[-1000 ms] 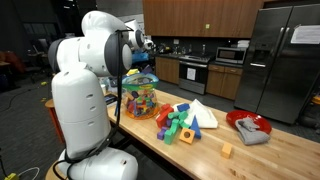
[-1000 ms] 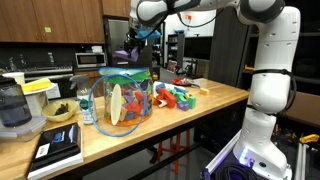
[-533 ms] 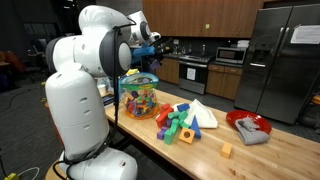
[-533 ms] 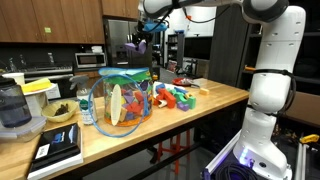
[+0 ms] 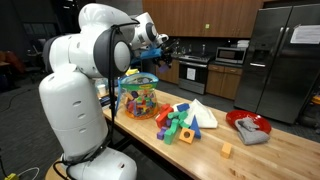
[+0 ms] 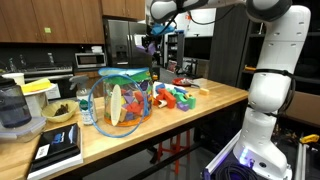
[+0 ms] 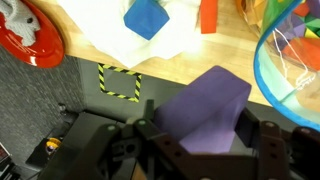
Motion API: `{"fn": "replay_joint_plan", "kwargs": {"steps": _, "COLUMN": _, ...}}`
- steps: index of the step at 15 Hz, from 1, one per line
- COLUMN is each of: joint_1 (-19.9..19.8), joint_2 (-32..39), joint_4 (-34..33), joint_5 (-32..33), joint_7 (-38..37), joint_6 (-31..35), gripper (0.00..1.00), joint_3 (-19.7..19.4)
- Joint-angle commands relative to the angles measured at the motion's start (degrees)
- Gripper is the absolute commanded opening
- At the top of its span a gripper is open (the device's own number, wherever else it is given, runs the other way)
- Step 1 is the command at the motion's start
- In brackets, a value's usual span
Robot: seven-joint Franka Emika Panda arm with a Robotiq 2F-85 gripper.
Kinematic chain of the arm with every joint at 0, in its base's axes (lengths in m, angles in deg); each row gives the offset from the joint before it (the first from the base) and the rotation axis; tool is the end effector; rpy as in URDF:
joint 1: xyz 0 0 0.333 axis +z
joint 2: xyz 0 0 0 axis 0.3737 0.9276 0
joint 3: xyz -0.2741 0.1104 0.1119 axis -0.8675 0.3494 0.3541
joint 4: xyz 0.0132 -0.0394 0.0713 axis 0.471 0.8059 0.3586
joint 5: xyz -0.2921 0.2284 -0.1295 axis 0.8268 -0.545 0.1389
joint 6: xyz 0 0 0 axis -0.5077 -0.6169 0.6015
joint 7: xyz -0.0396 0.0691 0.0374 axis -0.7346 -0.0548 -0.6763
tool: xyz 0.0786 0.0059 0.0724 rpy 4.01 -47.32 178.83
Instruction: Transfer a block from the bag to the table
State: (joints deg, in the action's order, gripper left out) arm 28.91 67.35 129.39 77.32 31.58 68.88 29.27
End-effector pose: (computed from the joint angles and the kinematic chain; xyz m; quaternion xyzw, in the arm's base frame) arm 0.5701 0.1216 0.6218 0.9725 -0.0022 0.2095 0.1018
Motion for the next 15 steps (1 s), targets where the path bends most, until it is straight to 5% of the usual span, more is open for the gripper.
{"fn": "replay_joint_plan", "kwargs": {"steps": 1, "joint_1": -0.1, "joint_2": -2.0, "joint_4": 5.4, "joint_5": 2.5, "joint_7": -0.6, "joint_6": 1.8, "gripper": 0.49, "joint_3": 0.5}}
{"fn": "replay_joint_plan", "kwargs": {"steps": 15, "joint_1": 1.7, "joint_2": -2.0, "joint_4": 21.6, "joint_5": 6.2, "joint_7": -3.2, "joint_6": 5.8, "gripper": 0.49, "joint_3": 3.1}}
